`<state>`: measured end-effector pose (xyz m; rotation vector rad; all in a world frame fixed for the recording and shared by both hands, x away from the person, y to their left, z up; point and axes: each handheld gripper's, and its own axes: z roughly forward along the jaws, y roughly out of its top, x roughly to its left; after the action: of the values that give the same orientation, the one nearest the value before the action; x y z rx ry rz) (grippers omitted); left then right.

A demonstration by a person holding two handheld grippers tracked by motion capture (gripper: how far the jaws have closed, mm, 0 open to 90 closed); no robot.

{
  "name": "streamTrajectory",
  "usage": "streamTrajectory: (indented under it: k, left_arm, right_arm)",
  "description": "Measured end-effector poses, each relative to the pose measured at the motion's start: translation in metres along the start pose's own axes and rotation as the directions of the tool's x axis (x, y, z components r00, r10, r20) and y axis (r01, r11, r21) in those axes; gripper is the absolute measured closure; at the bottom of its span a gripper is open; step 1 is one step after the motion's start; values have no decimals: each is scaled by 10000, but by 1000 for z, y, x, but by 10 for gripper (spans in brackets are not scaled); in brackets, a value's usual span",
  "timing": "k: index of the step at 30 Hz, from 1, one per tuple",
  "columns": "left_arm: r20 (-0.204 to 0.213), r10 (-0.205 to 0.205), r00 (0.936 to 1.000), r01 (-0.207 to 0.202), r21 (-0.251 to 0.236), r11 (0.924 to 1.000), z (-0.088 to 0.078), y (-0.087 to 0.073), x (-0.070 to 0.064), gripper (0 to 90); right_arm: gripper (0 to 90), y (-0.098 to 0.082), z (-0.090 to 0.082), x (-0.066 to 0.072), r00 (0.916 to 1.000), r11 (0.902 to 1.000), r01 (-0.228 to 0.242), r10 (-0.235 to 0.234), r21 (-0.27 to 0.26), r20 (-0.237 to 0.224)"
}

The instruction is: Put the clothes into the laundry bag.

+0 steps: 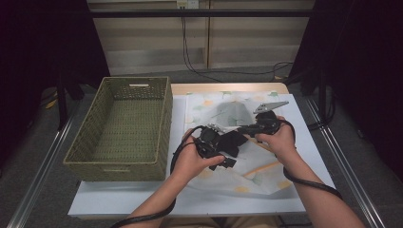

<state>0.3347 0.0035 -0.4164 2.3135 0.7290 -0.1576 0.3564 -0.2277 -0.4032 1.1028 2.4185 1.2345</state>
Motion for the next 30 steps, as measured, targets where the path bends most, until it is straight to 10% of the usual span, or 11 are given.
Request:
streamTrajectory:
  k: [30]
  left_arm:
    - [-473, 76, 9989, -93, -361, 9993, -23, -17, 11, 35]
  right_arm:
    - [897, -19, -4, 8, 9995, 9998, 173, -170, 96, -283]
